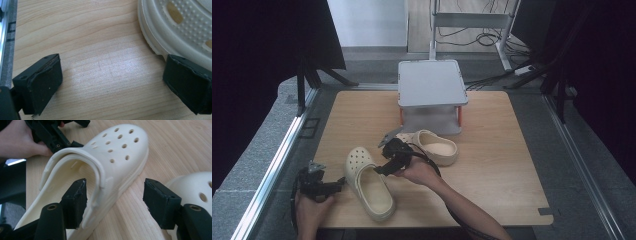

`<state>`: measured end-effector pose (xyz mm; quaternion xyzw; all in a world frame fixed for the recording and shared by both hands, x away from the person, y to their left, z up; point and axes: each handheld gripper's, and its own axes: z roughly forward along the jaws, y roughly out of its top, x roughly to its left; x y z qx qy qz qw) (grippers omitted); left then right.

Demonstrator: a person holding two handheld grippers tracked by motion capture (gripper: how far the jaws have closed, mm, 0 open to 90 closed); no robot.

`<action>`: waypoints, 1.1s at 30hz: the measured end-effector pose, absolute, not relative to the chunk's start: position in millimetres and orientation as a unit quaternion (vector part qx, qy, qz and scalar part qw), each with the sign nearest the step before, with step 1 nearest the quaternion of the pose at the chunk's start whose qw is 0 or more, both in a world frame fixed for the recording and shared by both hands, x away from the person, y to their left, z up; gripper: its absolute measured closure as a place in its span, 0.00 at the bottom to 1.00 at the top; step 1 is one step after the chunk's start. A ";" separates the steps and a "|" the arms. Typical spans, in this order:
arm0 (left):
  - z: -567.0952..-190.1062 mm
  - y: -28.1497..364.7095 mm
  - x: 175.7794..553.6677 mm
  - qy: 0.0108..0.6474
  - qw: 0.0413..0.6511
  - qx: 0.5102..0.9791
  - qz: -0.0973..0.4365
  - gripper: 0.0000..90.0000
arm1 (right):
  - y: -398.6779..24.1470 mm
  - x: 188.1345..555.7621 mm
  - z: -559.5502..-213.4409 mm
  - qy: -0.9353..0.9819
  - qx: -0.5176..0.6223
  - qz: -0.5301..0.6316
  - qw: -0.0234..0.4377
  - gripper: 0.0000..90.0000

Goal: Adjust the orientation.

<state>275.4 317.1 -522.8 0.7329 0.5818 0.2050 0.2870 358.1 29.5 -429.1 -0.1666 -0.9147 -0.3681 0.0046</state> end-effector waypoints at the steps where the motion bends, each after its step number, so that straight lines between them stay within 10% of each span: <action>1: -522.8 317.1 275.3 0.582 0.287 0.733 0.205 0.03 | 32.9 357.1 -429.0 -0.917 -0.164 -0.363 0.002 0.39; 10: -522.8 317.1 275.3 0.582 0.287 0.733 0.205 0.03 | 61.2 357.9 -452.2 -0.932 -0.189 -0.307 0.019 0.47; 19: -522.9 316.7 275.2 0.579 0.289 0.735 0.203 0.03 | 58.9 360.6 -450.7 -0.926 -0.242 -0.290 0.004 0.83; 33: -522.7 316.8 275.2 0.578 0.289 0.736 0.202 0.03 | 16.9 350.7 -421.0 -0.923 -0.228 -0.310 0.024 0.85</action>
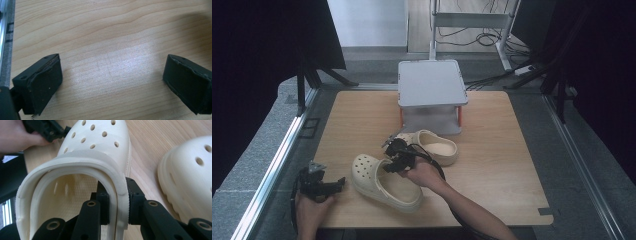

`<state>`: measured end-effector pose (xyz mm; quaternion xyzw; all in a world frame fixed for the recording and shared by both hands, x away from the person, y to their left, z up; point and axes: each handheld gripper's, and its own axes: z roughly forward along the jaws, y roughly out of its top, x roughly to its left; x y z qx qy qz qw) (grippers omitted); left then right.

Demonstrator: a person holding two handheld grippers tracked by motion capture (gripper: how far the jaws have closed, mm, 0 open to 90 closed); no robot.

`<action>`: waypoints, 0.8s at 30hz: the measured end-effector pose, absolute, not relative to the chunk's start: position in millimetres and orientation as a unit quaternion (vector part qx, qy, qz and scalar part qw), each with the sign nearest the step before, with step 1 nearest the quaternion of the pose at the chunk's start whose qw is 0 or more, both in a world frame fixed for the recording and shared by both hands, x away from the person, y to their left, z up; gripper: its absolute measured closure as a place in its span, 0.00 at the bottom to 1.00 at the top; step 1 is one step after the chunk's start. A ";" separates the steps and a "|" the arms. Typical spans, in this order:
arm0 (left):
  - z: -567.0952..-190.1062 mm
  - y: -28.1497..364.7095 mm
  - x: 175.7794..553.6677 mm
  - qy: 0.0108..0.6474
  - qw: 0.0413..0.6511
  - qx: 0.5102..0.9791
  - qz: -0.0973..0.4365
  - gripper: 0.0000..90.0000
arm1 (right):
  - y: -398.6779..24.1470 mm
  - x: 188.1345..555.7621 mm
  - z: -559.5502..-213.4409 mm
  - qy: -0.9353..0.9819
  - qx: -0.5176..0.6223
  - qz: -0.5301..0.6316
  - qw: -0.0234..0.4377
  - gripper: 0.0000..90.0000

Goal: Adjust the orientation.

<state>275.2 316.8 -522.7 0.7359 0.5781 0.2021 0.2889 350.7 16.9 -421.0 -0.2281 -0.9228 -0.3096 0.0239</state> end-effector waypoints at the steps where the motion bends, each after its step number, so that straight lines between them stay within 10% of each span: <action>1: -522.7 316.8 275.2 0.578 0.289 0.736 0.202 0.03 | 13.3 349.2 -419.4 -0.923 -0.227 -0.310 0.023 0.85; 24: -522.6 315.9 274.9 0.580 0.288 0.734 0.203 0.03 | -122.0 316.9 -434.6 -0.906 -0.265 -0.329 0.002 0.84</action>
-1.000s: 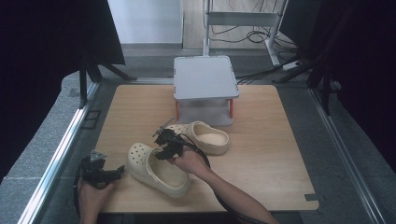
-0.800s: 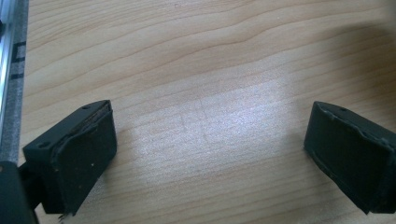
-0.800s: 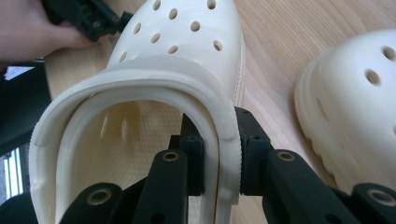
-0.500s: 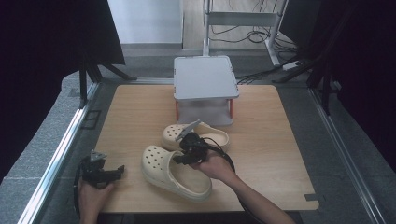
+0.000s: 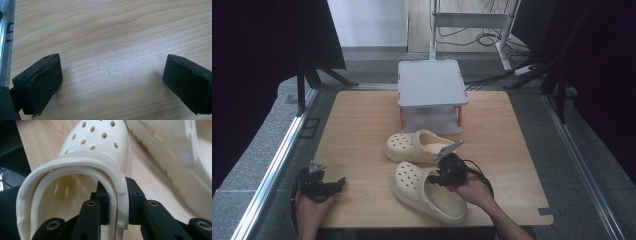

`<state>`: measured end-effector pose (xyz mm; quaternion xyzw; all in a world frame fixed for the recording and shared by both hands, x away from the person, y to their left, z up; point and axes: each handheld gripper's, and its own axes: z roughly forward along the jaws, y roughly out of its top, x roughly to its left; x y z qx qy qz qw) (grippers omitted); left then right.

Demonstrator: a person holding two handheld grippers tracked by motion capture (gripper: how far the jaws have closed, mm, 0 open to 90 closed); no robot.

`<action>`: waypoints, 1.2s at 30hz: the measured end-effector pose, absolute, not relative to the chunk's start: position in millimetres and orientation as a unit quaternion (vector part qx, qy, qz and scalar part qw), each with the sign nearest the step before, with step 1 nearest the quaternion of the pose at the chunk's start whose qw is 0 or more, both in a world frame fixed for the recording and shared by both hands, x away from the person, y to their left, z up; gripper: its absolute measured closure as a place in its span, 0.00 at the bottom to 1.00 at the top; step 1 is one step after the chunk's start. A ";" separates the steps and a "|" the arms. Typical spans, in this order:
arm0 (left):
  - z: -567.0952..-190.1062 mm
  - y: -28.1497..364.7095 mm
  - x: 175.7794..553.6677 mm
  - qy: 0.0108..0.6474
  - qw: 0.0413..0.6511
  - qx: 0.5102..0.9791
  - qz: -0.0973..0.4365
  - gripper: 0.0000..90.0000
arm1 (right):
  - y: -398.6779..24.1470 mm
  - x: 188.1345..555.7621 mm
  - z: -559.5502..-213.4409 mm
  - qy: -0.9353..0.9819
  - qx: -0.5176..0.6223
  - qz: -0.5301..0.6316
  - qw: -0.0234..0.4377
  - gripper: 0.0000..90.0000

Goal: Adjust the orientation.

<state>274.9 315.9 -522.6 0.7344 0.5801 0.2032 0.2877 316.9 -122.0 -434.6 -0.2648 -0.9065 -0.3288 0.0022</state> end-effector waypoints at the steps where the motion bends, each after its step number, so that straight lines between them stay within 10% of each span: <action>1: -522.7 315.8 274.8 0.580 0.288 0.734 0.204 0.03 | -126.3 315.2 -436.6 -0.905 -0.267 -0.330 0.002 0.84; 15: -522.7 315.1 274.6 0.580 0.288 0.734 0.204 0.03 | -147.9 306.1 -452.7 -0.908 -0.261 -0.328 -0.007 0.80; 22: -522.7 314.7 274.5 0.581 0.288 0.734 0.204 0.03 | -151.3 302.2 -443.1 -0.920 -0.240 -0.309 -0.027 0.49; 36: -522.7 313.1 274.0 0.582 0.288 0.733 0.204 0.03 | -194.3 309.2 -423.3 -0.909 -0.266 -0.318 -0.042 0.19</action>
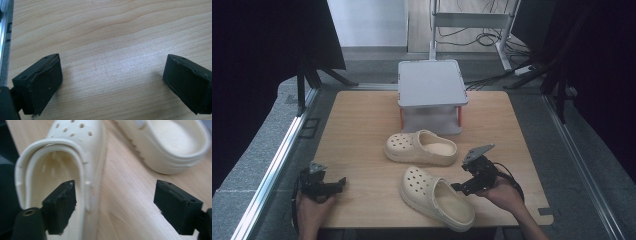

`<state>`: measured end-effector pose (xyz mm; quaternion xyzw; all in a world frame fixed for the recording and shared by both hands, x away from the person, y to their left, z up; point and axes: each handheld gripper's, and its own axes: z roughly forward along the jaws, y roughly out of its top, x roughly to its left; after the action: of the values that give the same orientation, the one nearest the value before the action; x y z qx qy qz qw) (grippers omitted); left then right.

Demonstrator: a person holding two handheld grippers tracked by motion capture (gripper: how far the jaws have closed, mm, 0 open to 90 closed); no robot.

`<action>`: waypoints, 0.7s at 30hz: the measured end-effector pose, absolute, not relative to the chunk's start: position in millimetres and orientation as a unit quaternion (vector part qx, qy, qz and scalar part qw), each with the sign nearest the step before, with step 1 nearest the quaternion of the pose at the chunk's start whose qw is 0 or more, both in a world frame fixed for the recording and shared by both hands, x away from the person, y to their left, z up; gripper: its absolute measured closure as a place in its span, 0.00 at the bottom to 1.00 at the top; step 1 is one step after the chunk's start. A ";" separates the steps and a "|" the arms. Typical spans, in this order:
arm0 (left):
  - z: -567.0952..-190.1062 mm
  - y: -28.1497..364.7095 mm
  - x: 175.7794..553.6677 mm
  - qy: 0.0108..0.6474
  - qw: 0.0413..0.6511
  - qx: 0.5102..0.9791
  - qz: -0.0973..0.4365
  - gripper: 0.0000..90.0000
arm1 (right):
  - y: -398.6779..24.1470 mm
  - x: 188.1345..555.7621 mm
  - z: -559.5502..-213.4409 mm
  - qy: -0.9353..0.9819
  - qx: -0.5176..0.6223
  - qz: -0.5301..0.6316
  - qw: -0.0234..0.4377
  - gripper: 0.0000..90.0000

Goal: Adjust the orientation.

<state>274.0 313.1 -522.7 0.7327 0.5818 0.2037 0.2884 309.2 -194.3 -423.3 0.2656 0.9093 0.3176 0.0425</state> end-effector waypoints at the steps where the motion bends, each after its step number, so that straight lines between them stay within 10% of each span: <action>1: -522.7 313.0 274.0 0.582 0.288 0.733 0.204 0.03 | -196.0 310.2 -422.4 0.909 0.266 0.316 0.048 0.17; 21: -522.7 313.1 274.0 0.579 0.287 0.735 0.205 0.03 | -196.5 367.4 -413.0 0.890 0.279 0.350 0.086 0.00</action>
<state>274.0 313.1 -522.7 0.7352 0.5791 0.2050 0.2865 367.4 -196.5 -413.0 0.2793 0.8898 0.3504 0.0863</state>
